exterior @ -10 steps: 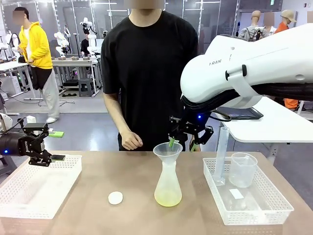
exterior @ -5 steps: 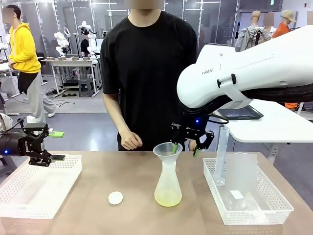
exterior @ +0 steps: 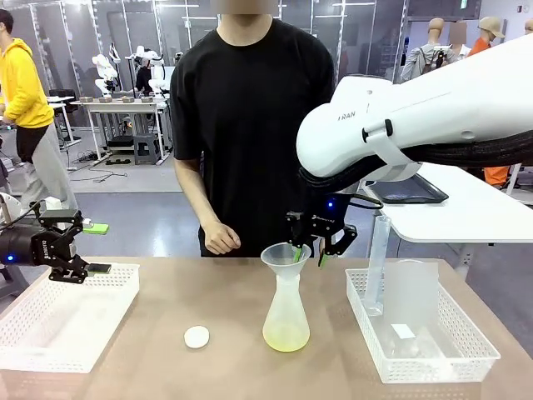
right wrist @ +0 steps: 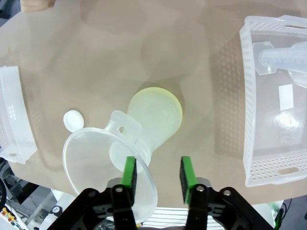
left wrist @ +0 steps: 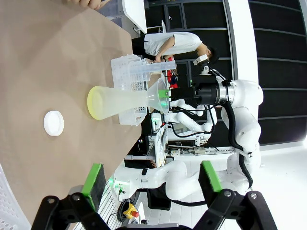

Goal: Prepare the solutions needed for the experiment.
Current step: Once the solution is in the Big flask , pick up the Plastic Funnel and place it back into the right Organizing basket.

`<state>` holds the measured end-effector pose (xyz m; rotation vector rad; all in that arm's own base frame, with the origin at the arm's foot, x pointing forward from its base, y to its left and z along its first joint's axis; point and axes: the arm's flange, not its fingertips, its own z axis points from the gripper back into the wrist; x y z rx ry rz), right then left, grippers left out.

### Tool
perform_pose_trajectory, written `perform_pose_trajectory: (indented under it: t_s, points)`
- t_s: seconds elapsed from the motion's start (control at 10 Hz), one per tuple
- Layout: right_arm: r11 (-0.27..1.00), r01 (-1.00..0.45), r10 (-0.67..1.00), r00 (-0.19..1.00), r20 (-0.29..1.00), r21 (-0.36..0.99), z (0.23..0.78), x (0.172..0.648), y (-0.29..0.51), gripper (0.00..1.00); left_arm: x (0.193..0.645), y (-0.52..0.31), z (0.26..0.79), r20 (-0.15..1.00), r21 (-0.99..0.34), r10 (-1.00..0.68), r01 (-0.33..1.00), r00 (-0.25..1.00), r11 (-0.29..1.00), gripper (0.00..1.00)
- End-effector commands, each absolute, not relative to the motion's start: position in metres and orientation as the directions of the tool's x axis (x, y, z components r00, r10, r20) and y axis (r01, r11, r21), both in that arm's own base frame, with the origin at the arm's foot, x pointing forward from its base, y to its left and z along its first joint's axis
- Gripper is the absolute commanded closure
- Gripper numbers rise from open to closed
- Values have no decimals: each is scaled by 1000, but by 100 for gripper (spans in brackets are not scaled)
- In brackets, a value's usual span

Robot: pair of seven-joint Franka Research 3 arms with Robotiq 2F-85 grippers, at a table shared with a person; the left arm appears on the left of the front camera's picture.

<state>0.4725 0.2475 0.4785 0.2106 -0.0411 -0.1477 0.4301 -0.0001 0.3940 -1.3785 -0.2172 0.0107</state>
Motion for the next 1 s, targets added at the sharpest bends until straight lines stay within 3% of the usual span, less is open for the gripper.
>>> perform_pose_trajectory:
  t_s: [0.0, 0.2, 0.4, 0.9]
  points:
    - [963, 144, -146, 989, -8, 227, 479, 477, 249, 73, 432, -1, 396, 166, -976, 143, 142, 976, 166, 0]
    - [961, 146, -144, 989, -25, 234, 479, 476, 250, 90, 432, -1, 396, 166, -976, 143, 142, 976, 166, 0]
    - [959, 146, -142, 989, -34, 241, 478, 475, 250, 100, 432, -1, 396, 166, -976, 143, 142, 976, 166, 0]
    - [958, 144, -138, 990, -40, 250, 477, 472, 249, 100, 432, -1, 396, 166, -976, 143, 142, 976, 166, 0]
